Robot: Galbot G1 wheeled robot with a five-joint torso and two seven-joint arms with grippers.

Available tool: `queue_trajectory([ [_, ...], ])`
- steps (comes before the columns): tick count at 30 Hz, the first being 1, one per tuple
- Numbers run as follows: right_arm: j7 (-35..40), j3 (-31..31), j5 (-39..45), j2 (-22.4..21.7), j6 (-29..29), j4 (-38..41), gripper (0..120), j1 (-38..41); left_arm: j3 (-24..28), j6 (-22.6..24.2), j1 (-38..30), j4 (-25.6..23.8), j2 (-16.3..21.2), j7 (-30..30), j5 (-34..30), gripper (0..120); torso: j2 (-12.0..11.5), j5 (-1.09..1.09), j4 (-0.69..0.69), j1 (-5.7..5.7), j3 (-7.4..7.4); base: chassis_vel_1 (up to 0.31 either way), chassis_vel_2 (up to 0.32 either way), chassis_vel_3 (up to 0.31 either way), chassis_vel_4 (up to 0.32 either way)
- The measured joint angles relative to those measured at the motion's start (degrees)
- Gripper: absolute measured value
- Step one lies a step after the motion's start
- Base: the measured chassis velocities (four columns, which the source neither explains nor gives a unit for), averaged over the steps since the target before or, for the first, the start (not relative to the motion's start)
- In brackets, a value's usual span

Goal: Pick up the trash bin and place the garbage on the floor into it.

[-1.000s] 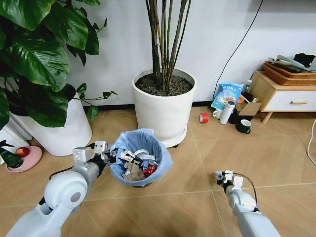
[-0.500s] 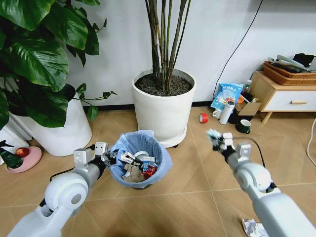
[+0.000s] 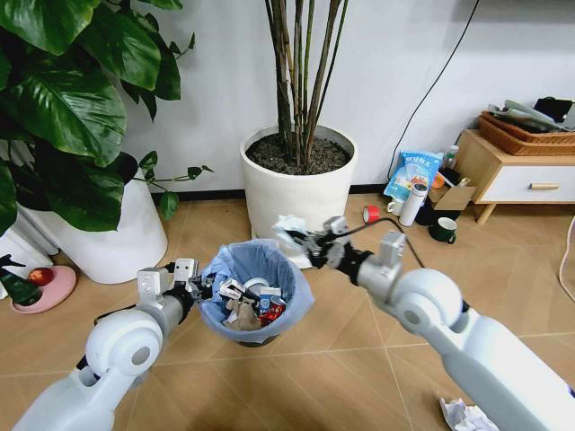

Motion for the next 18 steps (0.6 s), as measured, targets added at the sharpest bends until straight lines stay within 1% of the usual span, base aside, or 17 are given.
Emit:
queue_trajectory([
  [5, -0.52, -5.40, -0.64, 0.49, -0.10, -0.86, 0, 2.59, -0.17, 0.30, -0.16, 0.41, 0.20, -0.38, -0.50, 0, 0.00, -0.01, 0.00, 0.00, 0.00, 0.000, 0.000, 0.000, 0.000],
  [6, -0.52, -5.40, -0.64, 0.49, -0.10, -0.86, 0, 2.59, -0.17, 0.30, -0.16, 0.41, 0.20, -0.38, -0.50, 0, 0.00, -0.01, 0.00, 0.00, 0.00, 0.000, 0.000, 0.000, 0.000],
  [9, -1.26, -7.23, -1.96, 0.43, -0.83, -1.87, 14, 2.81, -0.31, 0.34, -0.32, 0.67, -0.04, -0.40, -0.56, 0, 0.00, 0.00, -0.01, 0.00, 0.00, 0.000, 0.000, 0.000, 0.000],
  [10, -1.26, -7.23, -1.96, 0.43, -0.83, -1.87, 14, 2.81, -0.31, 0.34, -0.32, 0.67, -0.04, -0.40, -0.56, 0, 0.00, 0.00, -0.01, 0.00, 0.00, 0.000, 0.000, 0.000, 0.000],
  [12, -2.53, -7.32, -2.21, 0.35, -2.30, -2.18, 23, 2.82, -0.38, 0.36, -0.45, 0.83, -0.23, -0.40, -0.57, 0, 0.00, 0.01, -0.01, 0.00, 0.00, 0.000, 0.000, 0.000, 0.000],
  [13, -2.53, -7.32, -2.21, 0.35, -2.30, -2.18, 23, 2.82, -0.38, 0.36, -0.45, 0.83, -0.23, -0.40, -0.57, 0, 0.00, 0.01, -0.01, 0.00, 0.00, 0.000, 0.000, 0.000, 0.000],
  [14, -2.92, -7.30, -2.22, 0.33, -2.82, -2.21, 27, 2.82, -0.39, 0.35, -0.48, 0.87, -0.26, -0.40, -0.57, 0, 0.00, 0.00, -0.02, 0.00, 0.00, 0.000, 0.000, 0.000, 0.000],
  [15, -3.49, -7.32, -2.27, 0.28, -3.26, -2.36, 35, 2.95, -0.41, 0.35, -0.50, 0.94, -0.38, -0.38, -0.57, 0, 0.00, 0.00, -0.01, 0.00, 0.00, 0.000, 0.000, 0.000, 0.000],
  [16, -3.71, -7.39, -2.29, 0.28, -3.39, -2.45, 40, 3.05, -0.41, 0.35, -0.51, 0.95, -0.42, -0.37, -0.56, 0, 0.00, 0.00, -0.01, 0.00, 0.00, 0.000, 0.000, 0.000, 0.000],
  [17, -3.71, -7.39, -2.29, 0.28, -3.39, -2.45, 40, 3.05, -0.41, 0.35, -0.51, 0.95, -0.42, -0.37, -0.56, 0, 0.00, 0.00, -0.01, 0.00, 0.00, 0.000, 0.000, 0.000, 0.000],
  [18, -3.88, -7.54, -2.39, 0.29, -3.49, -2.59, 43, 3.17, -0.42, 0.35, -0.51, 0.96, -0.44, -0.36, -0.54, 0, 0.00, 0.00, -0.01, 0.00, 0.00, 0.000, 0.000, 0.000, 0.000],
])
